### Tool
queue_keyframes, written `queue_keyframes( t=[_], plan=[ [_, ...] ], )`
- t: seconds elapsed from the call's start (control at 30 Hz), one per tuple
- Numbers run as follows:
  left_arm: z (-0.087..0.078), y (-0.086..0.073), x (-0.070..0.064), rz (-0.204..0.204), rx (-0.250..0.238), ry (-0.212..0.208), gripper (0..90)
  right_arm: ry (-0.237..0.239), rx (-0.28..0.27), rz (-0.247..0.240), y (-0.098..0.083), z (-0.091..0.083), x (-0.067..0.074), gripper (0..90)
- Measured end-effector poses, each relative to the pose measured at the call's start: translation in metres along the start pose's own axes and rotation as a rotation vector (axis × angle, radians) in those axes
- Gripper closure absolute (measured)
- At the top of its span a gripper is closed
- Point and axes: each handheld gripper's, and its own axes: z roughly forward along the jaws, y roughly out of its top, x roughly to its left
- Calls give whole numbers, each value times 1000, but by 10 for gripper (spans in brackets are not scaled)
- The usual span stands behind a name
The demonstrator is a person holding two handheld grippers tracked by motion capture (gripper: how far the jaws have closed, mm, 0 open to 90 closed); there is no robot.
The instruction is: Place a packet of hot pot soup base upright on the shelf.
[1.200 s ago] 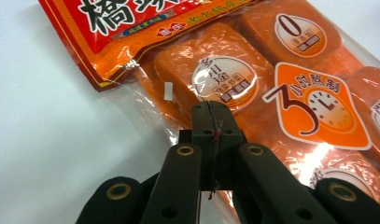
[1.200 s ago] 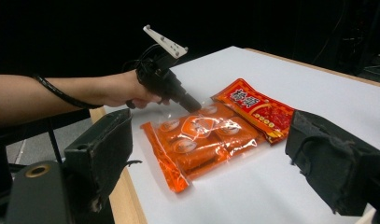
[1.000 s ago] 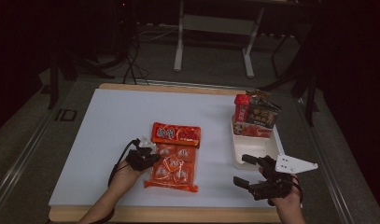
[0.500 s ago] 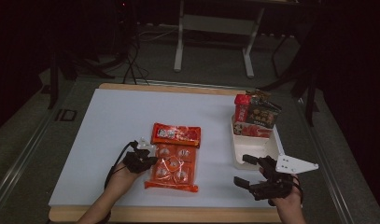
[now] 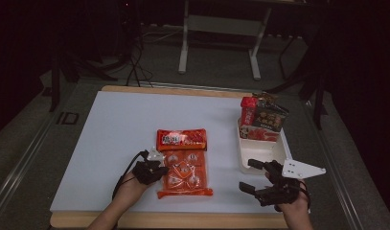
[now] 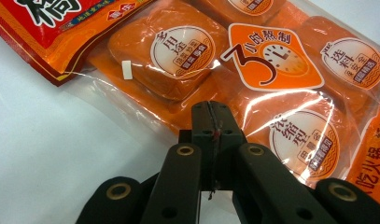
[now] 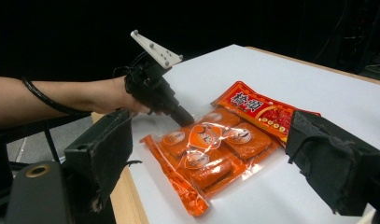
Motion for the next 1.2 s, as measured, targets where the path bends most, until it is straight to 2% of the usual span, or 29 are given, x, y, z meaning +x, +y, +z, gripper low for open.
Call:
queue_keyframes(
  t=[0.07, 0.23, 0.27, 0.57, 0.73, 0.83, 0.9, 1.2],
  plan=[
    [-2, 0, 3, -9, 0, -9, 900, 3, 2, 5, -1, 0, 0, 147],
    [-6, 0, 7, -25, -11, 1, 900, 3, 0, 5, -1, 0, -1, 147],
    [-8, 0, 11, -40, -15, 20, 900, -2, 1, 3, -1, -1, -1, 147],
    [-1, 5, 27, -79, -19, 58, 900, -2, 1, 3, -1, -1, -1, 147],
    [6, 9, 26, -81, -28, 66, 900, -5, -3, 2, -1, -2, -2, 147],
    [10, 14, 23, -72, -26, 61, 900, -6, -3, 2, -1, -2, -2, 147],
    [12, 18, 20, -59, -23, 73, 900, -5, -1, -2, -1, -3, -1, 147],
    [21, 27, 14, -40, -28, 51, 900, -4, -8, -4, -1, -3, -1, 150]
  ],
)
